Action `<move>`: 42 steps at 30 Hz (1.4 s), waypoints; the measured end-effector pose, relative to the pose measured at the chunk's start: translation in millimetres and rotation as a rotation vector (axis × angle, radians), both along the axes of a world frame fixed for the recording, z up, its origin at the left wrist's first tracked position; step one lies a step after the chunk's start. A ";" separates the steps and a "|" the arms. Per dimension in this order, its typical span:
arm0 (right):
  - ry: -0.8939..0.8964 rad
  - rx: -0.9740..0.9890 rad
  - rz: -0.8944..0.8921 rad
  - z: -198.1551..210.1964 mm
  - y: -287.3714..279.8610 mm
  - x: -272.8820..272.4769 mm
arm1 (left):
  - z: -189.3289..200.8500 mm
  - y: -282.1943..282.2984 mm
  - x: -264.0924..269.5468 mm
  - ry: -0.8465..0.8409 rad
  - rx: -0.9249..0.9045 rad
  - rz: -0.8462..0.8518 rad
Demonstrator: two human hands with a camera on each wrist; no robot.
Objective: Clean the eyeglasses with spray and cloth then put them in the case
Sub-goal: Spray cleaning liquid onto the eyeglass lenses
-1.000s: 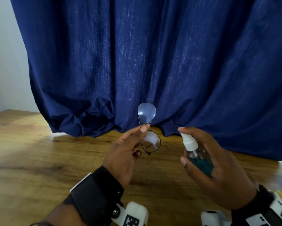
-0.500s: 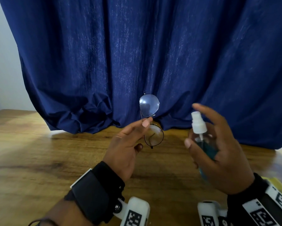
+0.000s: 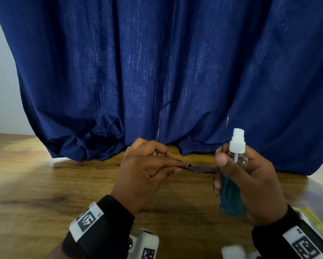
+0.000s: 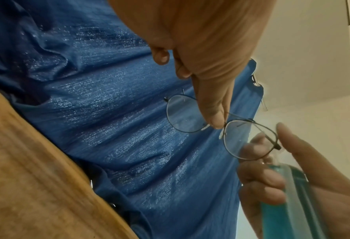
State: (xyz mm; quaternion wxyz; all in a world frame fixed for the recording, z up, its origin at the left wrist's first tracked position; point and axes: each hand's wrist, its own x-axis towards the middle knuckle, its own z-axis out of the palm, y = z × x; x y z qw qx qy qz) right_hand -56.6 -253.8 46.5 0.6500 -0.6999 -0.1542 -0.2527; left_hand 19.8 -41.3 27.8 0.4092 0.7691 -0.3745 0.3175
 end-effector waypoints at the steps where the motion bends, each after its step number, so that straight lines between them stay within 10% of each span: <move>1: -0.044 -0.054 -0.027 -0.4 1.1 -0.3 | 0.2 0.4 -0.8 0.004 0.007 0.014; 8: -0.175 -0.168 -0.131 -8.9 9.0 2.3 | -2.0 -4.3 -6.7 0.184 -0.181 0.166; 17: -0.213 -0.394 -0.299 -19.1 9.5 9.2 | -6.8 -16.9 -8.9 1.063 -0.558 -0.305; 24: -0.239 -0.542 -0.316 -23.0 11.9 9.5 | -16.7 -17.9 -3.7 1.497 -0.577 -0.340; 34: -0.098 -0.179 -0.100 -5.6 -3.0 8.8 | -11.9 -4.3 6.7 0.986 -0.486 -0.180; 42: -0.127 -0.551 -0.138 -3.7 -15.6 7.9 | -9.6 -12.3 -6.0 0.824 -0.188 -0.259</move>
